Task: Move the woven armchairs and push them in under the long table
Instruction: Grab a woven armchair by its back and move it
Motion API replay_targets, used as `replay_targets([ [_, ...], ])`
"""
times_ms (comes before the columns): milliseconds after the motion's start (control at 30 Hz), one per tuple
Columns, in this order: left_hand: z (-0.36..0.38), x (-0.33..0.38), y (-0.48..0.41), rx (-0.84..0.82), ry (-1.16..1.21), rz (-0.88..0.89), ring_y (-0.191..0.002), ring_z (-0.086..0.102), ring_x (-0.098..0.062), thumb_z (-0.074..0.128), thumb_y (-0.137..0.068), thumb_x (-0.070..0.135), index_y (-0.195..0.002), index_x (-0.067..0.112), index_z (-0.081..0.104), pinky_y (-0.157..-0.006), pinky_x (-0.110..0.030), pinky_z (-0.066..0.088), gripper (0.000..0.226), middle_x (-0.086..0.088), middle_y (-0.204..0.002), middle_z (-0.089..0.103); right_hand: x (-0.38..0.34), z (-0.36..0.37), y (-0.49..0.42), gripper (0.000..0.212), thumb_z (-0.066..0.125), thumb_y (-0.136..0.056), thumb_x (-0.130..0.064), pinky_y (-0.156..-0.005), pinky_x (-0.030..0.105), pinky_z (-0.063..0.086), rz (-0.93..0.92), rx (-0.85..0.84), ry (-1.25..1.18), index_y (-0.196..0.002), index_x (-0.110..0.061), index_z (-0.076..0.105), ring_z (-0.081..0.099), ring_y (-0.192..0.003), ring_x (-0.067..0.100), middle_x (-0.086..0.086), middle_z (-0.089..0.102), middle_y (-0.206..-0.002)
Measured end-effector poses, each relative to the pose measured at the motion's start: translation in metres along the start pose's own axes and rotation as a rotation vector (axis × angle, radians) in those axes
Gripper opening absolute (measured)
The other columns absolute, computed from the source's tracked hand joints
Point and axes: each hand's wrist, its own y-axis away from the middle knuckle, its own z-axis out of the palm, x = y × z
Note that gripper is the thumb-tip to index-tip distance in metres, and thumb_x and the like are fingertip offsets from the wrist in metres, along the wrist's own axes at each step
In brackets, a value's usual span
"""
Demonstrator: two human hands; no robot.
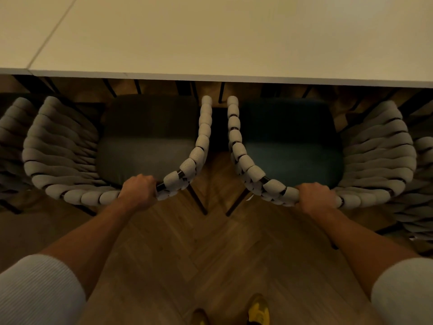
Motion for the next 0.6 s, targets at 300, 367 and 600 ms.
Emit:
replay_targets([
  [300,-0.0006,0.0047,0.0054,0.001,-0.012,0.011,-0.070,0.063,-0.019,0.067,-0.088,0.042,-0.091,0.022,0.067,-0.068,-0.036,0.060,0.020,0.002,-0.073,0.061,0.0003,-0.0042,0.0001,0.049,0.071,-0.088,-0.055,-0.098,0.047,0.051,-0.002,0.001,0.001,-0.132,-0.036,0.060,0.063,-0.107,0.025,0.002,0.067,-0.114],
  [367,-0.0011,0.0049,0.0074,0.003,-0.005,0.011,-0.069,0.062,-0.019,0.067,-0.089,0.042,-0.084,0.022,0.062,-0.065,-0.034,0.057,0.021,0.003,-0.071,0.058,-0.0003,-0.0058,0.0027,0.051,0.071,-0.088,-0.057,-0.100,0.047,0.050,-0.012,-0.008,0.003,-0.133,-0.036,0.059,0.063,-0.108,0.025,0.003,0.066,-0.115],
  [600,0.0023,0.0025,0.0004,0.015,-0.028,0.020,-0.067,0.058,-0.017,0.069,-0.088,0.041,-0.087,0.020,0.064,-0.063,-0.033,0.053,0.022,0.004,-0.070,0.055,0.0025,-0.0032,0.0038,0.048,0.071,-0.089,-0.055,-0.099,0.048,0.051,-0.025,0.009,0.020,-0.131,-0.035,0.061,0.063,-0.108,0.025,0.003,0.067,-0.114],
])
